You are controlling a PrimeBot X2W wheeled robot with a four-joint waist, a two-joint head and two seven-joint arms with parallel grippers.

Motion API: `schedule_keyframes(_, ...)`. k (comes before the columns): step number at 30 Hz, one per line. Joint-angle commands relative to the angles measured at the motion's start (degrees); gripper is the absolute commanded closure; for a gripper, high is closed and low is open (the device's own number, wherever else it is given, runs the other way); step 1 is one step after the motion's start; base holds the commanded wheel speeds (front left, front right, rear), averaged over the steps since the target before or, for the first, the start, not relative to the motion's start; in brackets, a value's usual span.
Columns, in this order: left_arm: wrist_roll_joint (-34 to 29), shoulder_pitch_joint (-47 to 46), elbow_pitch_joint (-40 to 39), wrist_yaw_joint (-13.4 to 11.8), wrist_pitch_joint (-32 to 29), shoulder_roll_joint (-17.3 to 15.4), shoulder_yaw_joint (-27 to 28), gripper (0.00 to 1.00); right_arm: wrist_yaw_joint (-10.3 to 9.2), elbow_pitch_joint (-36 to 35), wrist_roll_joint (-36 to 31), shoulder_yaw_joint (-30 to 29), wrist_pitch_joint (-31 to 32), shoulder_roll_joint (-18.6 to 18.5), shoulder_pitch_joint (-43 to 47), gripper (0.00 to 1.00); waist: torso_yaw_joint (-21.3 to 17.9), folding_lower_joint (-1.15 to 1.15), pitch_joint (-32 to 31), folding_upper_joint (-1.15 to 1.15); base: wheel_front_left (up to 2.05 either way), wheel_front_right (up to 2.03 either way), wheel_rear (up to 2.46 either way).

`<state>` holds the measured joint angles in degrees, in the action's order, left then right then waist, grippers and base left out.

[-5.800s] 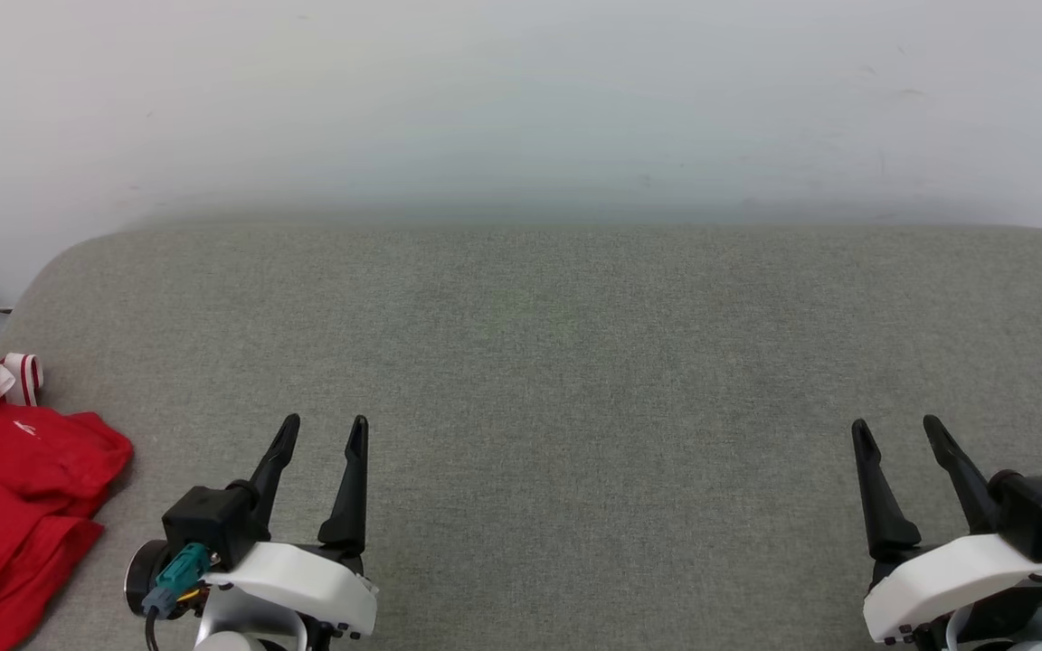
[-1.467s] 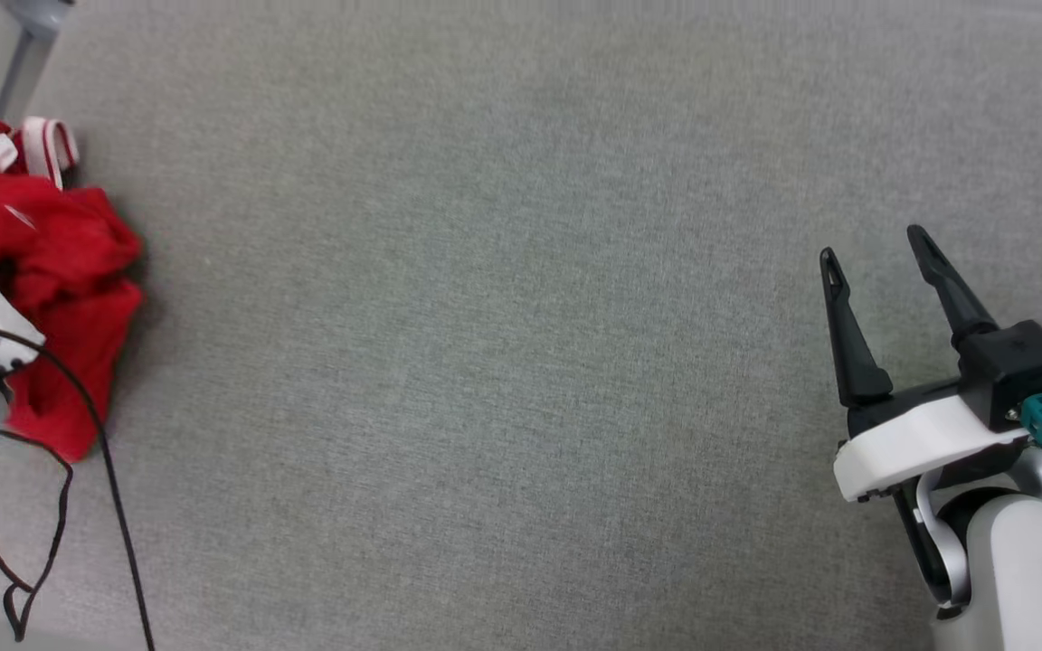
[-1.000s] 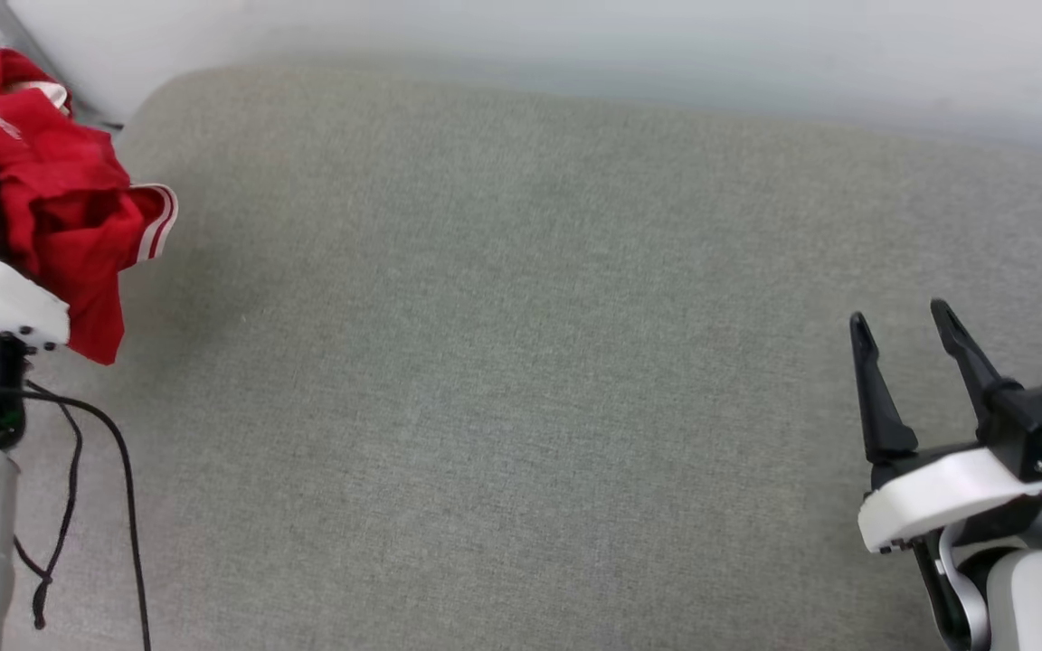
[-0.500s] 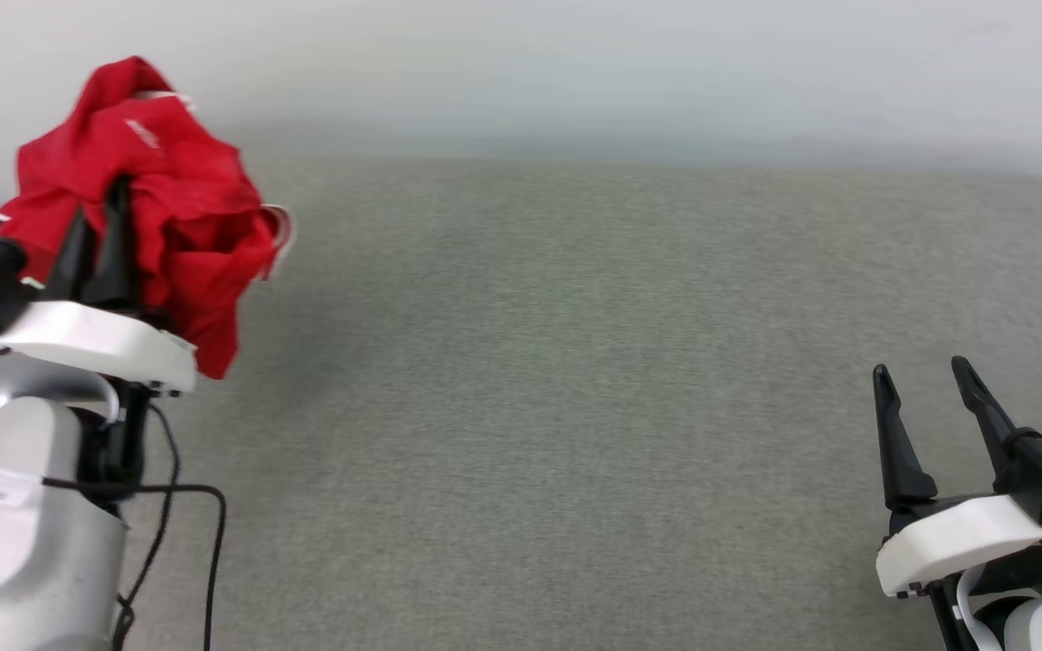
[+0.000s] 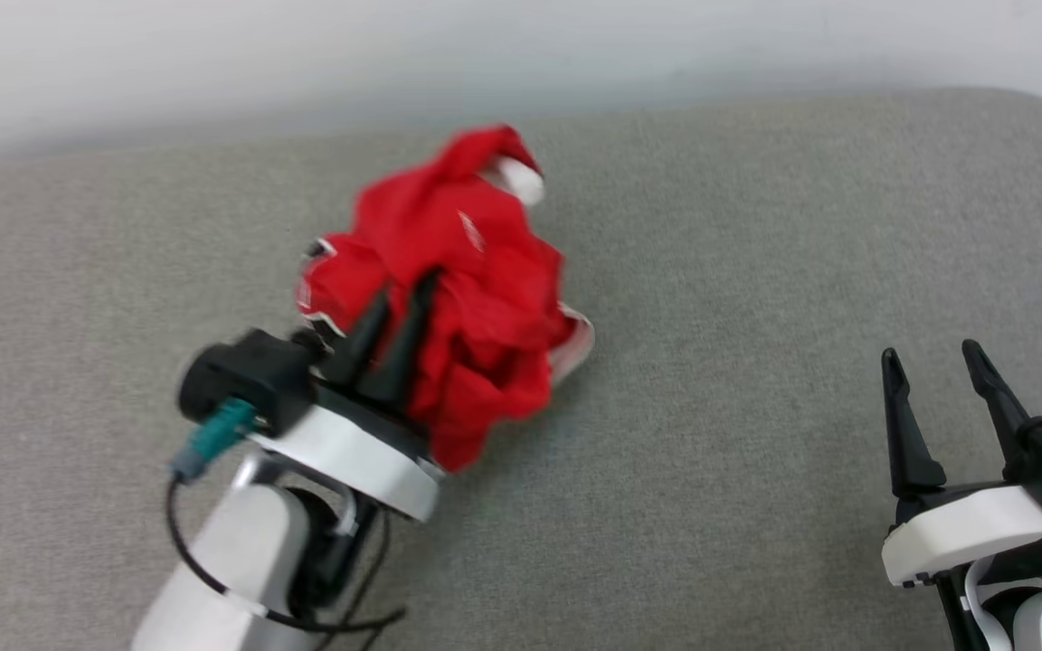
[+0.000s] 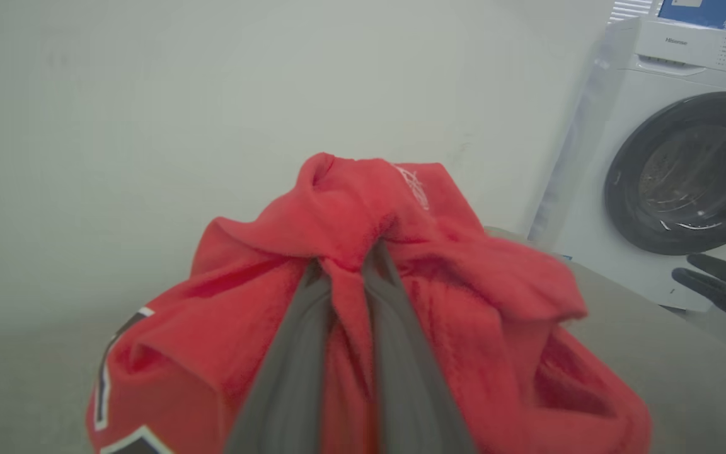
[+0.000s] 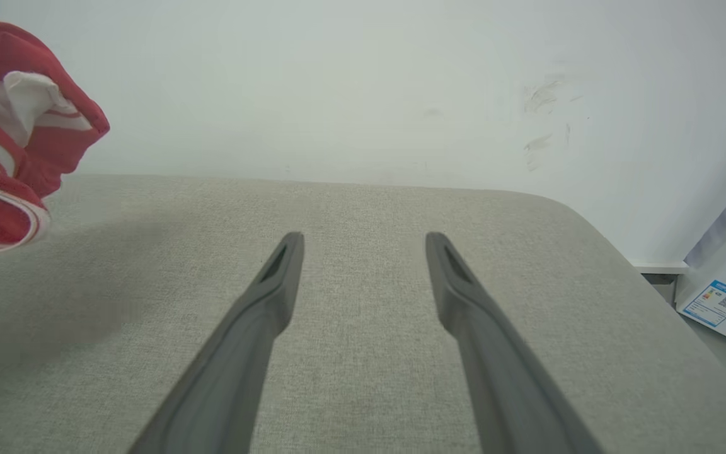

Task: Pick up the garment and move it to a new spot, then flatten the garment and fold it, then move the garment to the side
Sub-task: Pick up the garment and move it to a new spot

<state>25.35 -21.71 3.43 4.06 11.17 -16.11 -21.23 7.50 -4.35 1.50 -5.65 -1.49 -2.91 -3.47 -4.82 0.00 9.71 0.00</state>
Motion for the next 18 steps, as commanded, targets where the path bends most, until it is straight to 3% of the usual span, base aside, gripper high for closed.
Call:
schedule_keyframes(1, -0.05, 1.24, -0.76, 0.44, -0.34, 0.41, -1.05, 1.00, -0.02, -0.37, 0.31, 0.19, -0.01, 0.06, -0.82, 0.00, -1.39, 0.00, 1.90, 0.00, 0.00, 0.00, 0.00)
schedule_keyframes(9, -1.06, 3.78, 1.25, 2.01, -0.89, 2.68, -8.96, 1.00, -0.02, -1.54, 0.29, 0.46, -0.01, 0.05, -1.86, 0.00, -2.23, 0.00, 6.19, 0.00, 0.00, 0.00, 0.00)
schedule_keyframes(17, -1.93, 4.47, 8.19, 2.87, 0.47, 3.74, -14.88, 1.00, -0.03, -0.53, 0.12, 0.72, 0.11, 0.04, -2.55, 0.00, -1.83, 0.00, 5.74, 0.00, 0.00, 0.00, 0.00)
schedule_keyframes(18, -1.63, 4.40, 8.59, 2.94, 1.03, 4.15, -15.13, 0.71, -0.02, -0.37, 0.07, 0.77, 0.17, 0.04, -2.53, 0.00, -1.67, 0.00, 5.32, 0.00, 0.00, 0.00, 0.00)
